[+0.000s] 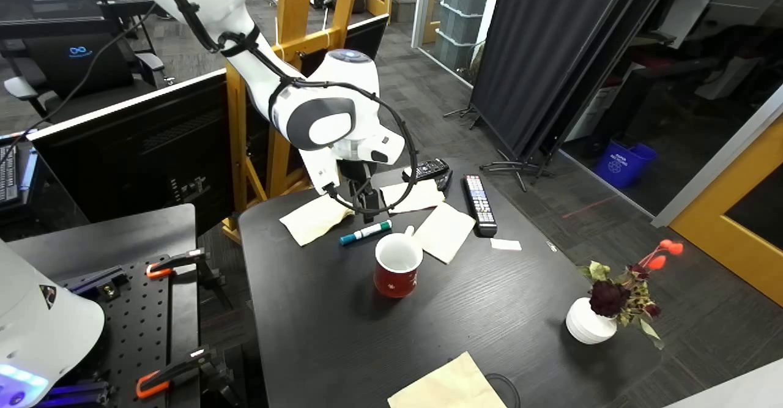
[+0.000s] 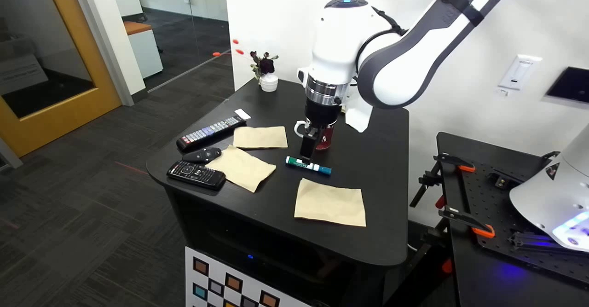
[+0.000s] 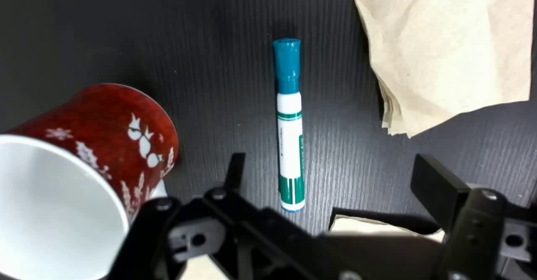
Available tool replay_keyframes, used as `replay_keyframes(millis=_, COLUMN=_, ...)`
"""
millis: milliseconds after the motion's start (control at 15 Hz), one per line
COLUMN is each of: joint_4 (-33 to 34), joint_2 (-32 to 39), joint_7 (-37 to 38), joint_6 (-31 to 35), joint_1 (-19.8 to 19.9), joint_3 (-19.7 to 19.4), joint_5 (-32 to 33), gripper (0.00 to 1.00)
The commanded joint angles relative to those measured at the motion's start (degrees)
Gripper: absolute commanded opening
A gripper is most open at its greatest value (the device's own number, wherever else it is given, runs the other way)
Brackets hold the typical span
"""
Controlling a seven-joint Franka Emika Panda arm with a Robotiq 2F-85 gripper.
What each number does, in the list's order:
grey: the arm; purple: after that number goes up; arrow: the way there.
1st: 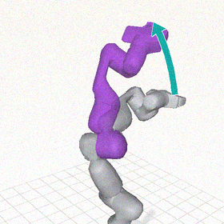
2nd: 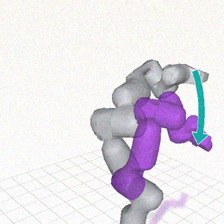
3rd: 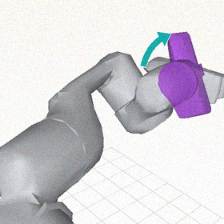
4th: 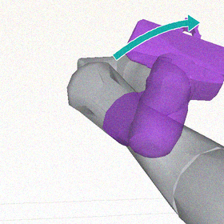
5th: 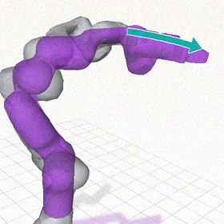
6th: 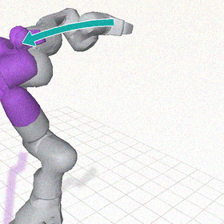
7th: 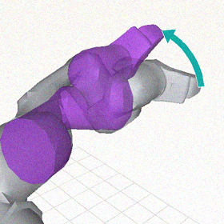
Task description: Pick up the pen from the table and put it in the red mug cup.
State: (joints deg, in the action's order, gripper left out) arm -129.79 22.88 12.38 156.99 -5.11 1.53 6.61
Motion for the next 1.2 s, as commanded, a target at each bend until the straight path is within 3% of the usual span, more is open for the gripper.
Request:
replay_keyframes(millis=0, joint_4=2.7, joint_2=2.9, joint_7=-4.1, joint_6=0.0, joint_1=1.1, joint_3=0.3, joint_5=-2.9, gripper=1.0)
replay_keyframes(millis=933, joint_4=9.4, joint_2=10.3, joint_7=-7.7, joint_6=-2.9, joint_1=2.3, joint_3=0.7, joint_5=-5.3, gripper=1.0)
replay_keyframes(millis=1000, joint_4=9.5, joint_2=10.6, joint_7=-7.7, joint_6=-2.7, joint_1=2.4, joint_3=0.8, joint_5=-5.4, gripper=0.75)
replay_keyframes(millis=1133, joint_4=9.9, joint_2=11.1, joint_7=-7.6, joint_6=-2.7, joint_1=2.3, joint_3=0.8, joint_5=-5.4, gripper=0.68)
